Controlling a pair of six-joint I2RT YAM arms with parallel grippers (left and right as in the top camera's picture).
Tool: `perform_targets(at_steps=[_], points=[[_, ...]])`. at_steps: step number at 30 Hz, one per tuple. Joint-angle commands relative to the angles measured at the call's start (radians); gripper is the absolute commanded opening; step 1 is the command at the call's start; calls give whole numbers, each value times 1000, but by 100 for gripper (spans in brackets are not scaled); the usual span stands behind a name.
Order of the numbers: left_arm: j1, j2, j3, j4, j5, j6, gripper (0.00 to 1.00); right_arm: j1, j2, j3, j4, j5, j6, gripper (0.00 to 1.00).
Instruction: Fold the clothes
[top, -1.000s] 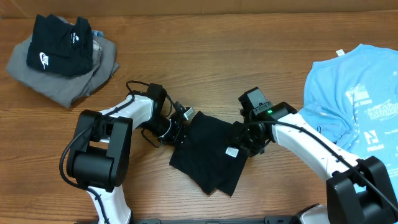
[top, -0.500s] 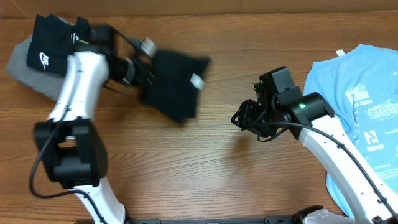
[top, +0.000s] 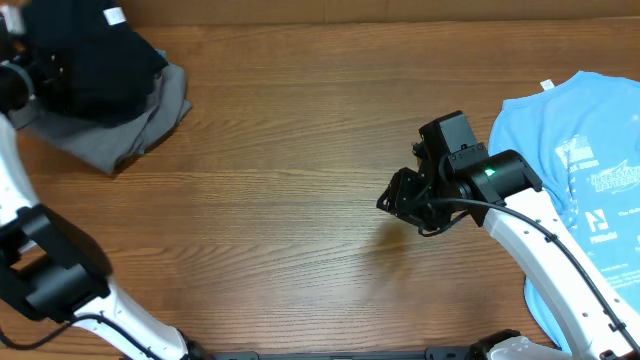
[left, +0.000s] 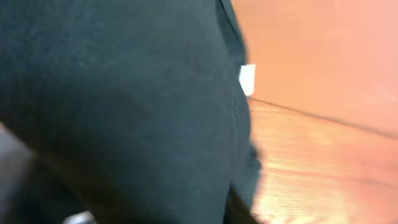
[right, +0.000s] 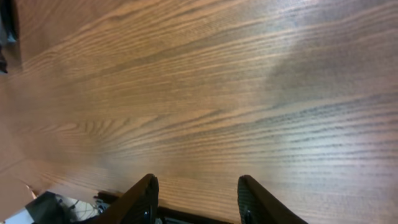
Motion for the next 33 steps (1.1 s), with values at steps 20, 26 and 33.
perform_targets(at_steps=[20, 26, 33], points=[[-11, -300, 120, -288, 177, 42, 100, -2, -153, 153, -32, 205, -6, 50], [-325, -522, 120, -565, -70, 219, 100, -2, -245, 306, -32, 345, -179, 58], [-780, -708, 119, -766, -499, 43, 100, -2, -327, 413, -29, 369, -314, 79]])
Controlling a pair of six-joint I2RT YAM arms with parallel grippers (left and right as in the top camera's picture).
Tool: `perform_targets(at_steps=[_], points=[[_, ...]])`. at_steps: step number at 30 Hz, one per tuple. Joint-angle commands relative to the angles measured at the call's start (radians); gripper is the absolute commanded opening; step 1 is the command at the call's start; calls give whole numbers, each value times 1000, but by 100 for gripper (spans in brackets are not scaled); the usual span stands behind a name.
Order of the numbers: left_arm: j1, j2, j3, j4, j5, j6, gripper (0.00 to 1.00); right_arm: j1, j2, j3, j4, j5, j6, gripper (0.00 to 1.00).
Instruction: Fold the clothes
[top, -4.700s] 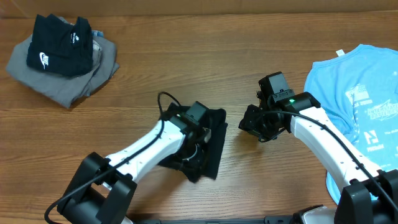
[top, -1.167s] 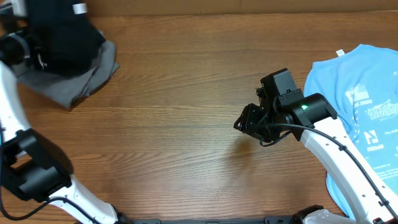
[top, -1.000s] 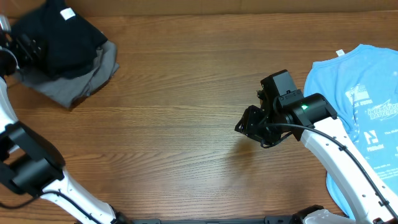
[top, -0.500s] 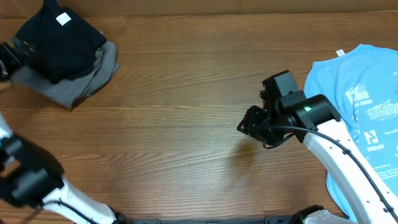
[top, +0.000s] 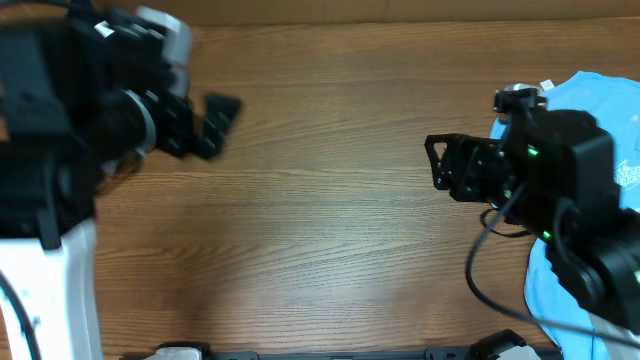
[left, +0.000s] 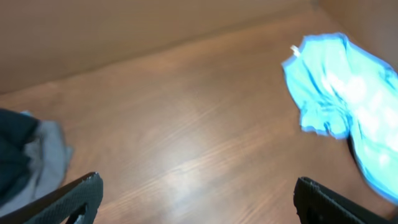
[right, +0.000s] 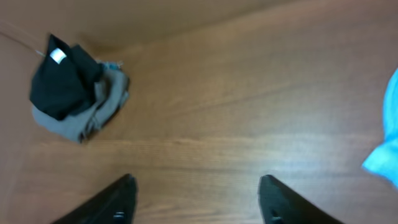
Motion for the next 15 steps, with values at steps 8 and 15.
perform_targets(at_steps=[8, 15], points=[[-425, -82, -2, -306, -566, -330, 100, -2, -104, 44, -3, 35, -82, 100], [-433, -58, -6, -326, -568, -325, 100, -2, -95, 42, -3, 35, -82, 100]])
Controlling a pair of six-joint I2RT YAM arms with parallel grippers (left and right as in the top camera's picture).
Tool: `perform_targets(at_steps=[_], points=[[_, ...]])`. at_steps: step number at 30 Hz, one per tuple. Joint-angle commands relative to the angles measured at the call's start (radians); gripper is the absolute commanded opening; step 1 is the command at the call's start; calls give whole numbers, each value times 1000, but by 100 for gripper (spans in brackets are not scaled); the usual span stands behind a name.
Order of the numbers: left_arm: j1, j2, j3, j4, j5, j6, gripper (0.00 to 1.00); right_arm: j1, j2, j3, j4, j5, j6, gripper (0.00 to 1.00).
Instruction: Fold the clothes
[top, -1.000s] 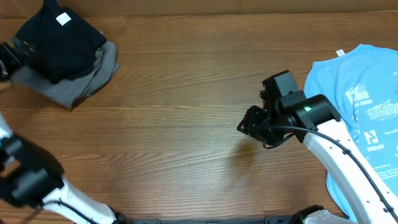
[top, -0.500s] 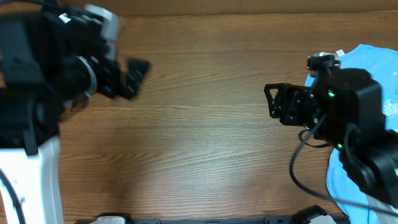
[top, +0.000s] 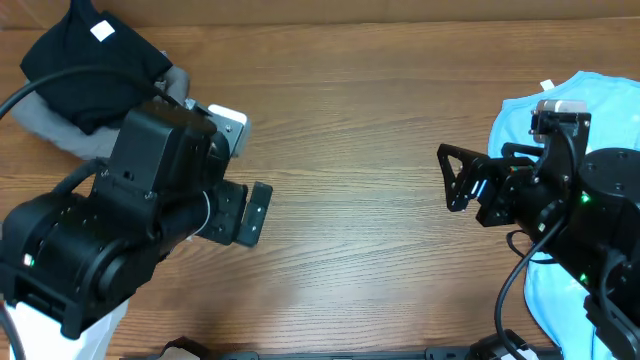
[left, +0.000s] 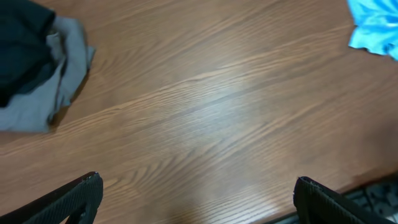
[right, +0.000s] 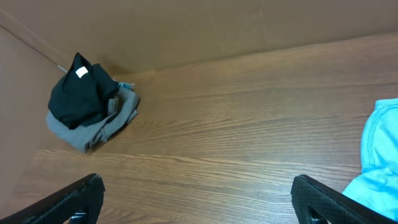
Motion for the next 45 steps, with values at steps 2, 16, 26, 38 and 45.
perform_targets(at_steps=[2, 16, 26, 38, 45], points=[[-7, 15, -4, -1, -51, -34, 100, -2, 14, 22, 2, 13, -8, 100], [-6, 18, -4, -2, -51, -34, 100, -25, -31, -28, 63, 114, -14, 100], [-6, 18, -4, -2, -51, -34, 100, -111, -419, -610, 629, 118, -155, 100], [-6, 18, -4, -2, -51, -34, 100, -111, -900, -1193, 728, 119, -155, 100], [-6, 18, -4, -2, -51, -34, 100, -111, -990, -1402, 889, 118, -155, 100]])
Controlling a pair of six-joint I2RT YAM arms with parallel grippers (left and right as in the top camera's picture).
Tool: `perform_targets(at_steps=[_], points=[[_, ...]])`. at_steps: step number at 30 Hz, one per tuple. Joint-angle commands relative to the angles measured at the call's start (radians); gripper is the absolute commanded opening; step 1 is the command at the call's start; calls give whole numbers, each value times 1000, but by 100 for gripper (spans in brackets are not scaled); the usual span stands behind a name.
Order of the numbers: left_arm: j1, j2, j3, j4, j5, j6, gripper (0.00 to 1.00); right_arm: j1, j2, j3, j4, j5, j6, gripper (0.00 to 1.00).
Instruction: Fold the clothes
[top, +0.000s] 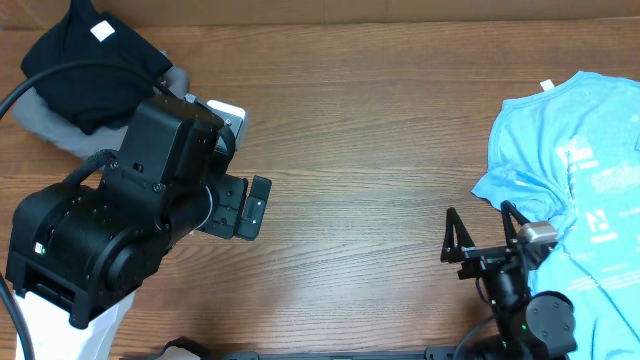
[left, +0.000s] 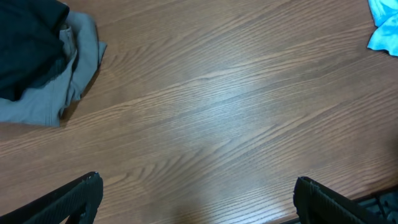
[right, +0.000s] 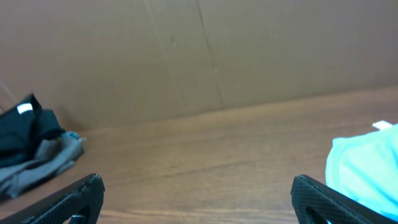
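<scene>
A light blue T-shirt (top: 580, 170) lies spread and rumpled at the table's right side; its edge also shows in the right wrist view (right: 367, 168) and a corner in the left wrist view (left: 384, 25). A black garment (top: 85, 60) rests on a grey one (top: 40, 125) at the far left corner. My left gripper (top: 245, 205) hangs open and empty over the left middle of the table (left: 199, 199). My right gripper (top: 482, 245) stands open and empty near the front edge, just left of the shirt (right: 199, 199).
A brown cardboard wall (right: 199, 56) runs along the table's far edge. Bare wood table (top: 360, 130) lies between the dark pile and the blue shirt. The bulky left arm (top: 120, 240) covers the front left.
My right gripper has moved from beside the shirt's left edge to lower down near the table's front edge, and its camera now looks level across the table. The left arm barely shifted.
My left gripper was at the far left corner against the black garment while my right gripper was low over the mid-right table. Then both were raised and open, with the black garment lying on the grey one. Now the right one sits by the front edge.
</scene>
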Motion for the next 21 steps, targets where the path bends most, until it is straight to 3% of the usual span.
perform_targets(at_steps=[1, 7, 21], points=[[-6, 5, 1, -1, -13, -19, 100, -6, -14, -77, 55, 6, -8, 100], [-6, 5, 1, -1, -13, -19, 100, -6, -14, -182, 129, 7, -8, 100], [-6, 5, 1, -1, -13, -19, 100, -6, -14, -187, 145, 7, -8, 100]])
